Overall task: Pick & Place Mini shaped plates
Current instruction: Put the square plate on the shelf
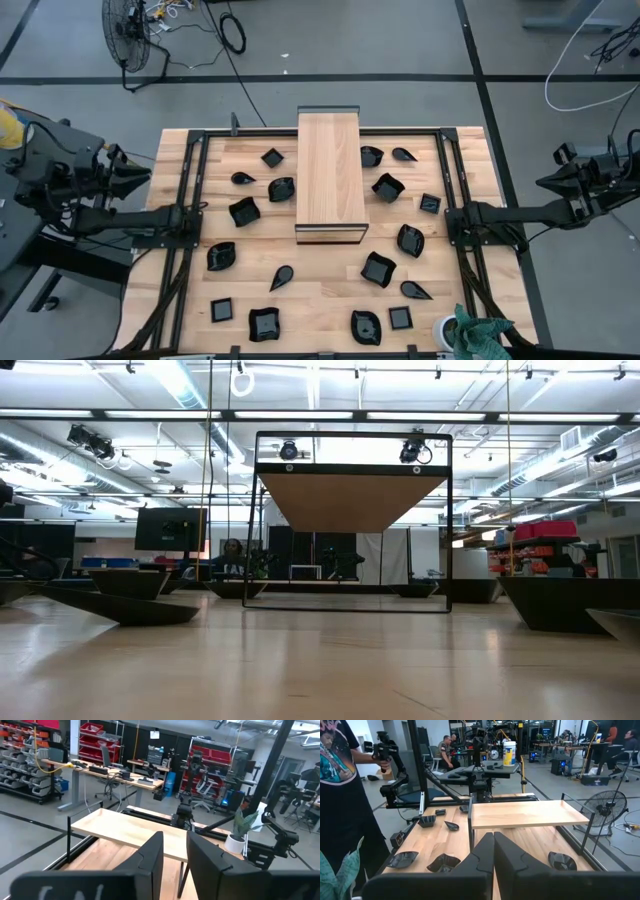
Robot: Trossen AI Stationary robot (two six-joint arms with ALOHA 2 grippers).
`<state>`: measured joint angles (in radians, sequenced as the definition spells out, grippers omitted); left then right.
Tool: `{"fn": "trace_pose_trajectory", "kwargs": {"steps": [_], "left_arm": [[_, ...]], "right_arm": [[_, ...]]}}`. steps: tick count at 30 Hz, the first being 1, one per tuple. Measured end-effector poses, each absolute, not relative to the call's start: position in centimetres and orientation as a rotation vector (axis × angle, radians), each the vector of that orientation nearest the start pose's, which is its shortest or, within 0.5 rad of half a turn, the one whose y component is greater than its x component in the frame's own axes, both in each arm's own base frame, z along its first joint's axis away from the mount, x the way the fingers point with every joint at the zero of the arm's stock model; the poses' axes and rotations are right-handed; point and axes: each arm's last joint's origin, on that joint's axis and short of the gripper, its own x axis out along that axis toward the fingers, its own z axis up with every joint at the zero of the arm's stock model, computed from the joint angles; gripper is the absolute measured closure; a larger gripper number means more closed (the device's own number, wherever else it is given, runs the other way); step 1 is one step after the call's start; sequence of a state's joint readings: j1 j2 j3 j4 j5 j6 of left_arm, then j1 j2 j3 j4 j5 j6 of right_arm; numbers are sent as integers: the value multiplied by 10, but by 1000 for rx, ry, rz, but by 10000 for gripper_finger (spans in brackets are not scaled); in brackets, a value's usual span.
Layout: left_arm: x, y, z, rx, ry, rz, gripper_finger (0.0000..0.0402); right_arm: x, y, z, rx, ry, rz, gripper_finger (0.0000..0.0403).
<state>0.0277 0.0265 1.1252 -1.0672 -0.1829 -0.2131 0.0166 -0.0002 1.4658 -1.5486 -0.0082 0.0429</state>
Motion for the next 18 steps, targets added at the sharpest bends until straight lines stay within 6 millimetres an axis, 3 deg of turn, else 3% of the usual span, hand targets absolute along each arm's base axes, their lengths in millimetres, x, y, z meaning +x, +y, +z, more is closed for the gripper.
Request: {"fn": "trace_pose_trajectory", "kwargs": {"steps": [5,9,18], "left_arm": [[-89,3,359,-221,-53,208,311],[-76,5,365,-225,-6,267,296],[-18,8,379,-185,204,332,189]], "right_arm": [[-182,-3,345,43,83,23,392],[-182,-3,345,43,83,23,392],[-182,-3,345,43,83,23,392]]}}
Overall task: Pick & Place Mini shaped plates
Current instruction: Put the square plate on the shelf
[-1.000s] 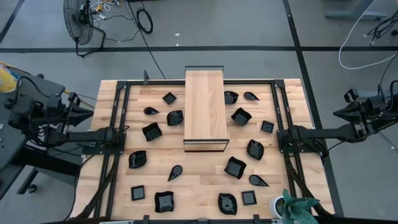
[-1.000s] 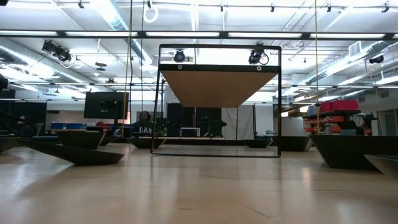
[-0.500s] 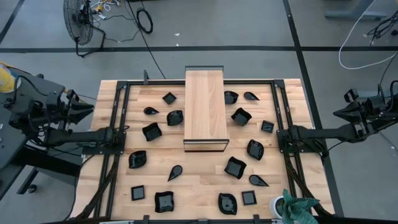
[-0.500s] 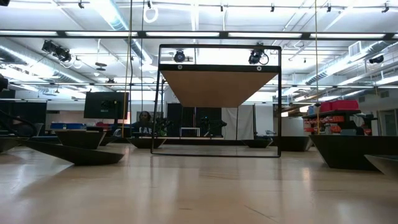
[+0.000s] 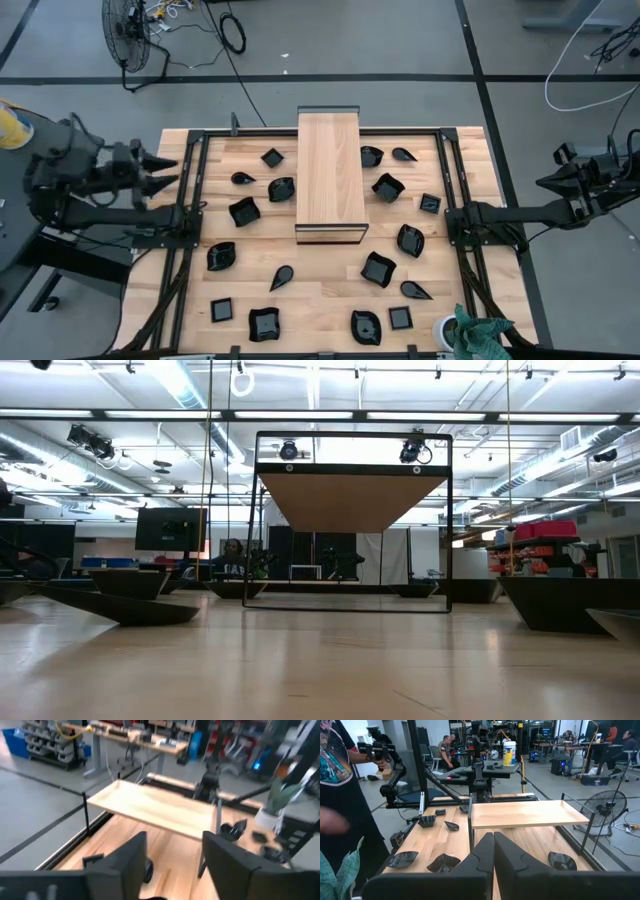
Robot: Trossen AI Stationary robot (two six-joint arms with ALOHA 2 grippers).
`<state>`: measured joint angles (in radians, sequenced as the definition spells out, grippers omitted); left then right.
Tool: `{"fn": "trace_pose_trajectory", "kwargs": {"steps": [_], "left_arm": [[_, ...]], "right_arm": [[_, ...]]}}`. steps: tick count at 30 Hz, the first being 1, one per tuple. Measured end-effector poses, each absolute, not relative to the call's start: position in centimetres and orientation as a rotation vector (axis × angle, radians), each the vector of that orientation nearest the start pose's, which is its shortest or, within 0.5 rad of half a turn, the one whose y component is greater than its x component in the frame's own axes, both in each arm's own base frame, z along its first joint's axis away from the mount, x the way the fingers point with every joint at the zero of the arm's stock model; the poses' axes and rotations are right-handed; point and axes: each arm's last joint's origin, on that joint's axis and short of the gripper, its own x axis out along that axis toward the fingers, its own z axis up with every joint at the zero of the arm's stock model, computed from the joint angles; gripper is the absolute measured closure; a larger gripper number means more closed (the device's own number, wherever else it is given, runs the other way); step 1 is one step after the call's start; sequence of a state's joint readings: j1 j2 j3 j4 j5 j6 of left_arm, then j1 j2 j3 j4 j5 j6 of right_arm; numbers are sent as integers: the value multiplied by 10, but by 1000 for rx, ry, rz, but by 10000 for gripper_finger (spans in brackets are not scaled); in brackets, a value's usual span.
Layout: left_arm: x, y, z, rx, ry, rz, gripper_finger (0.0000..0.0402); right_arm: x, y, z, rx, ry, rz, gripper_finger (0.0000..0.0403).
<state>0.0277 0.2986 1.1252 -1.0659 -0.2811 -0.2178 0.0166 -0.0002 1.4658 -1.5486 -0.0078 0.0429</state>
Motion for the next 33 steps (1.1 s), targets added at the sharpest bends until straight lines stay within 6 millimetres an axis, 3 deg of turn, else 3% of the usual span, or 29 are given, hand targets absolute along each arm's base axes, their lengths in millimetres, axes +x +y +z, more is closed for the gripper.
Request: {"fn": "trace_pose_trajectory", "kwargs": {"steps": [4,8,18,27,33], "left_arm": [[6,10,382,-140,283,398,139],[31,12,387,-60,324,441,117],[82,19,396,102,351,591,130],[106,25,390,156,452,544,133],[119,40,386,173,519,510,133]], "right_arm": [[-182,-3,345,43,83,23,392],[-182,-3,345,43,83,23,392],[-182,-3,345,43,83,23,392],[-182,-3,345,43,83,23,392],[-182,-3,345,43,83,23,392]]}}
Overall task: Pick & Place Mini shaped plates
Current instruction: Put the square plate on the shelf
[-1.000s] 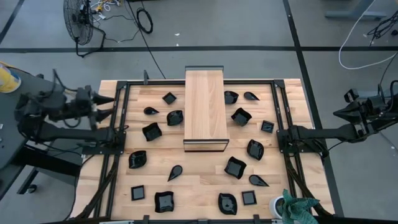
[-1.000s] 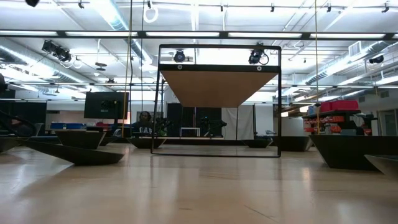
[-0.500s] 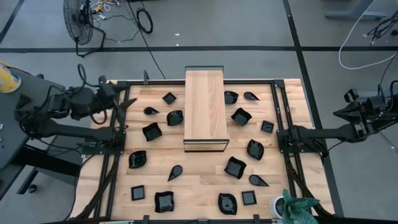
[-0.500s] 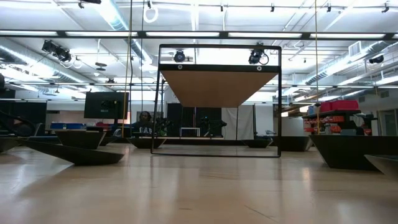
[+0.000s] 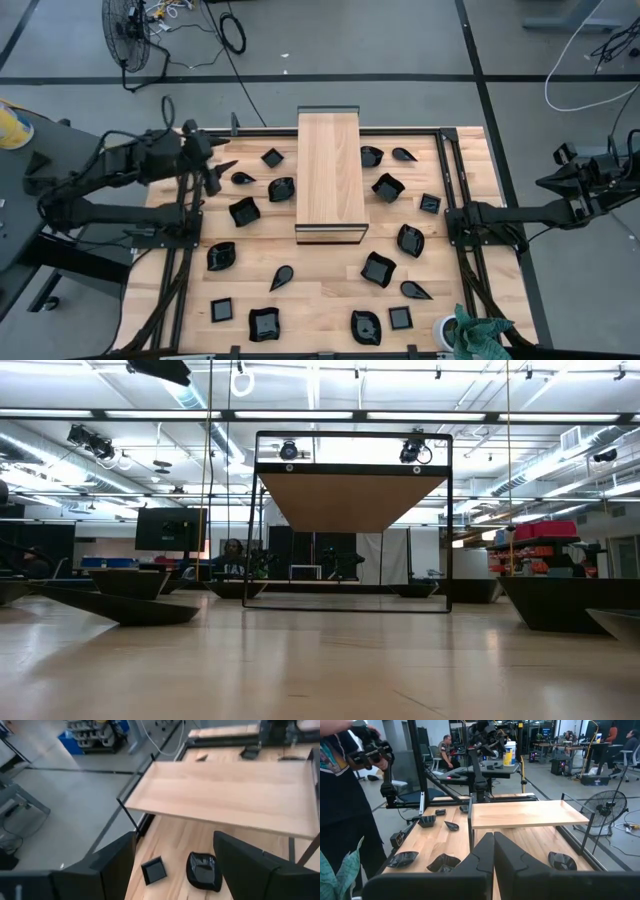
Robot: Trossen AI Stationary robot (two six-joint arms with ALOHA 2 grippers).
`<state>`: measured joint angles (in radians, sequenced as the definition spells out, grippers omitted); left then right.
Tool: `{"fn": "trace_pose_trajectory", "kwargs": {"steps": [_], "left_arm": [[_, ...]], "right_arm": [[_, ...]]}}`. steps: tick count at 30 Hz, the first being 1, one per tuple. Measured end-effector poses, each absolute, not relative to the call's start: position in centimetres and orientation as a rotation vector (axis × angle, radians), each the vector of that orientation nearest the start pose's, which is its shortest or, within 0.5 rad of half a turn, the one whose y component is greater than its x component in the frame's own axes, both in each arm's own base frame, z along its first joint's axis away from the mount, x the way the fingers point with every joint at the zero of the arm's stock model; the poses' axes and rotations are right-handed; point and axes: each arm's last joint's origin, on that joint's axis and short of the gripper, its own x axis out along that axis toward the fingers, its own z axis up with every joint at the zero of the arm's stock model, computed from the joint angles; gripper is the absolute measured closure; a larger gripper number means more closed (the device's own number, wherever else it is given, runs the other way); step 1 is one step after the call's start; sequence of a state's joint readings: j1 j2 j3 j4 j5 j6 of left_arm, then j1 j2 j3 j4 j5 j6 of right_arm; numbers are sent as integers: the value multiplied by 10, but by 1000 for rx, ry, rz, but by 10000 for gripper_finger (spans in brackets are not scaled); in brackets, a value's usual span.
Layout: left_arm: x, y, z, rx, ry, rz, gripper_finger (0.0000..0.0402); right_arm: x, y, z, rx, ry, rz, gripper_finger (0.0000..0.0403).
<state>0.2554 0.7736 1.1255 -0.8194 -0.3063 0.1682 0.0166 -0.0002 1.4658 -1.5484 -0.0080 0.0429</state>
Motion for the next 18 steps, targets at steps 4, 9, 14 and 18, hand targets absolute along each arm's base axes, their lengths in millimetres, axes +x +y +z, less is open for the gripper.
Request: {"fn": "trace_pose_trajectory", "kwargs": {"steps": [4,9,14,18], "left_arm": [[124,55,382,124,552,509,133],[129,75,376,40,585,495,133],[135,93,368,-43,616,478,133],[143,108,369,-85,636,477,133]], "right_arm": [[-182,-3,345,43,83,23,392],[-182,-3,345,43,83,23,392],[-182,-3,345,43,83,23,392],[-182,-3,345,43,83,23,392]]}}
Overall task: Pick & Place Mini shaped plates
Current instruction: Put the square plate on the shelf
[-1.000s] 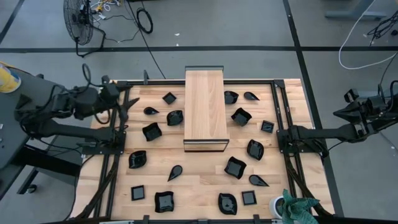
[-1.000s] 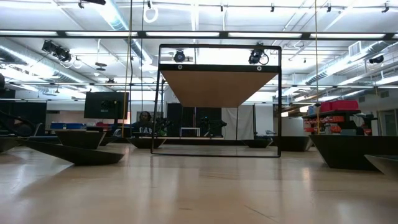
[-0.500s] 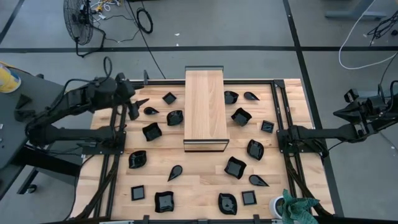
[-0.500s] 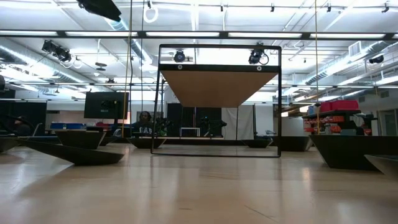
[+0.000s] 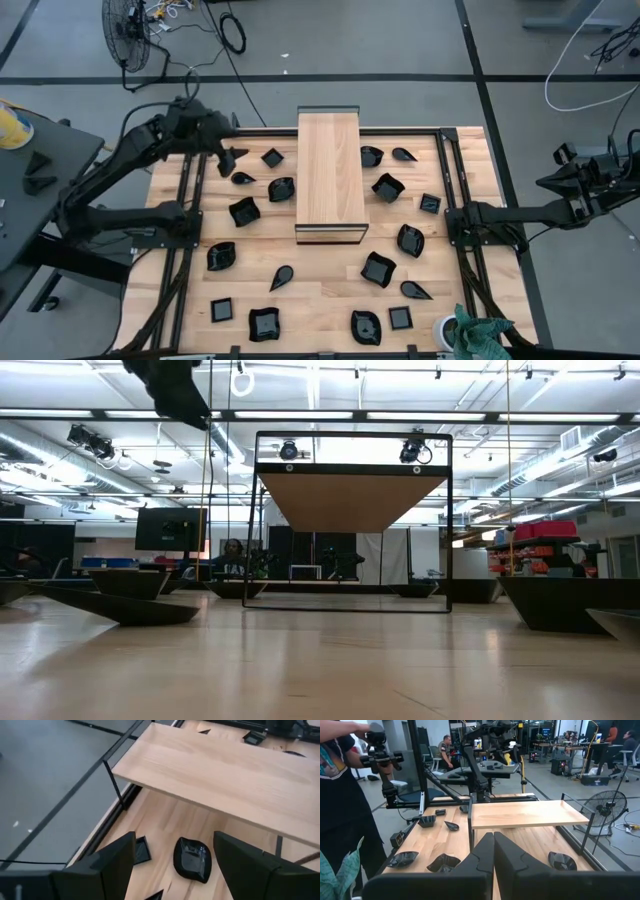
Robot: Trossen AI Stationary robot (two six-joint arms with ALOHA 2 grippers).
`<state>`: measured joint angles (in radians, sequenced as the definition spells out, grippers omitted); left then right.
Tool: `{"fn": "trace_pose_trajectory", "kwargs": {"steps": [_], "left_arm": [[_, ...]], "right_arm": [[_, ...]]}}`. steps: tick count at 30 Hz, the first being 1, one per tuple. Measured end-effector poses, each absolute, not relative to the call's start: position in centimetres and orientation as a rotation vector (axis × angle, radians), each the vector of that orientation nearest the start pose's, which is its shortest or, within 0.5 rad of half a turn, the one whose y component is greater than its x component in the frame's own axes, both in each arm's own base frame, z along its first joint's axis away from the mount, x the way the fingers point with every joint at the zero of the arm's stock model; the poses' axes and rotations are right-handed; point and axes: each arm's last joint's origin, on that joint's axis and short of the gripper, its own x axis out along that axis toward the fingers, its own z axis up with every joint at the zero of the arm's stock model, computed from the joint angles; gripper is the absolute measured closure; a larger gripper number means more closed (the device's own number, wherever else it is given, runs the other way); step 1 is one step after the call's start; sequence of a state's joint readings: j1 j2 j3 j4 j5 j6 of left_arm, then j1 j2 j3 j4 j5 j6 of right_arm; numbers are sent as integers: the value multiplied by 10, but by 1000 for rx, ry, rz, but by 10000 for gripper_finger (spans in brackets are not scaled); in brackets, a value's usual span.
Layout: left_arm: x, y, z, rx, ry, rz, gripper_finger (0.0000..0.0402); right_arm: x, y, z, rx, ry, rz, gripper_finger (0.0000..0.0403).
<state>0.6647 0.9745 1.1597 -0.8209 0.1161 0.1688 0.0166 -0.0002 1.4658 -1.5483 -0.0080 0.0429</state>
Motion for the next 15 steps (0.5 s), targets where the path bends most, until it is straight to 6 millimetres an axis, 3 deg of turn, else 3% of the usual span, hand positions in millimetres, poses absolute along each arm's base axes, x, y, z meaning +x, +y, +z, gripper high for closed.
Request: {"fn": "trace_pose_trajectory", "kwargs": {"steps": [7,15], "left_arm": [[163,140,381,-113,655,530,133],[193,168,361,-160,762,528,133]], "right_arm": [[-182,-3,345,43,82,23,392],[-182,-3,345,43,83,23,392]]}}
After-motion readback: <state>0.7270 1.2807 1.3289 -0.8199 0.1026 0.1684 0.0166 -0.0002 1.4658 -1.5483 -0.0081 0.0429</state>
